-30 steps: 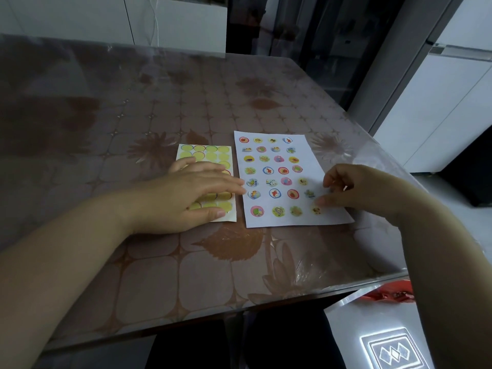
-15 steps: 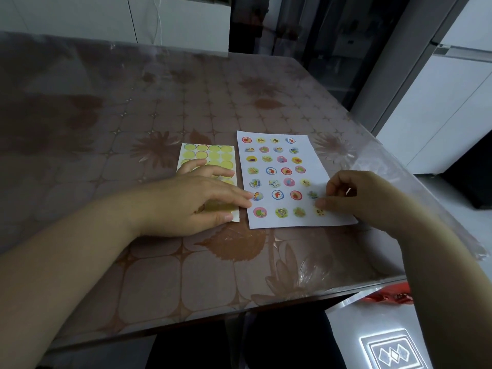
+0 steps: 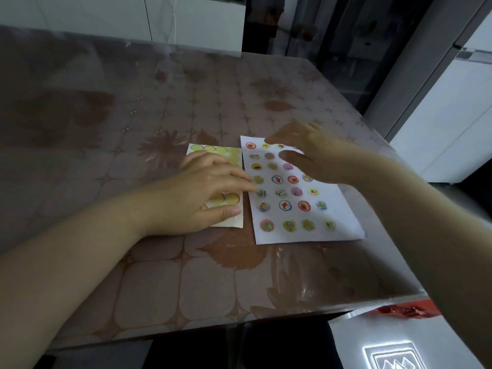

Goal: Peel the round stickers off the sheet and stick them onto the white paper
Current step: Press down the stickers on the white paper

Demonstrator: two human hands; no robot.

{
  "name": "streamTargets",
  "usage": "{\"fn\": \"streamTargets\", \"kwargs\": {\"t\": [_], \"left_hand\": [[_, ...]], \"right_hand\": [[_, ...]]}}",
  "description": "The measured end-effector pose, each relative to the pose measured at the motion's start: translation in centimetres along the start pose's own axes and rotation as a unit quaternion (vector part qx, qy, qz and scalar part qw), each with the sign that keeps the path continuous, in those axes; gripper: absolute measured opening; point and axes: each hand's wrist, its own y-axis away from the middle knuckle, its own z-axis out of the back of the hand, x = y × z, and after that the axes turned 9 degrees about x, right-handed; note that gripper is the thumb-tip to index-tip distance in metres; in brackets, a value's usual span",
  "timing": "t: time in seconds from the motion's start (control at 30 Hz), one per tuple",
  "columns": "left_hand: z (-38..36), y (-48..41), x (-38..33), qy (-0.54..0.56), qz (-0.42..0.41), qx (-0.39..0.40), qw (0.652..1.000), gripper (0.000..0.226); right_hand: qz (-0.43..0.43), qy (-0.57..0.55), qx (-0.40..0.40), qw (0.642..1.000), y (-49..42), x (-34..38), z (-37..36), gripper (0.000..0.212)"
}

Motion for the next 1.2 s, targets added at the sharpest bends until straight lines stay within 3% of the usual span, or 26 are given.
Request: {"fn": "streamTargets", "kwargs": {"t": [0.17, 0.47, 0.6, 0.7, 0.83, 1.2], "left_hand": [[-0.6, -1.1, 0.4, -0.05, 0.081, -0.005, 0.995, 0.065], [-0.8, -1.5, 0.6, -0.061, 0.08, 0.007, 0.995, 0.062], [-0.9, -1.6, 0.4, -0.051, 0.079, -0.009, 0.996, 0.059], [-1.0, -1.6, 0.1, -0.046, 0.082, -0.021, 0.995, 0.059], [-0.9, -1.5, 0.1, -0.049, 0.076, -0.024, 0.996, 0.059], [-1.1, -1.2, 0.3, -0.059, 0.08, -0.022, 0.995, 0.057]], "right_hand": [[0.042, 0.055, 0.027, 0.997, -3.2, -0.9, -0.9, 0.049], [0.093, 0.161, -0.051, 0.981, -4.6, -1.0, -1.8, 0.058], [0.098, 0.123, -0.064, 0.985, -5.3, -0.8, -1.8, 0.064], [0.072, 0.035, -0.047, 0.996, -4.8, -1.1, -1.8, 0.07], [0.025, -0.063, -0.092, 0.993, -4.0, -3.3, -1.5, 0.071], [0.054, 0.075, -0.028, 0.995, -3.9, -3.2, -1.3, 0.073]]}}
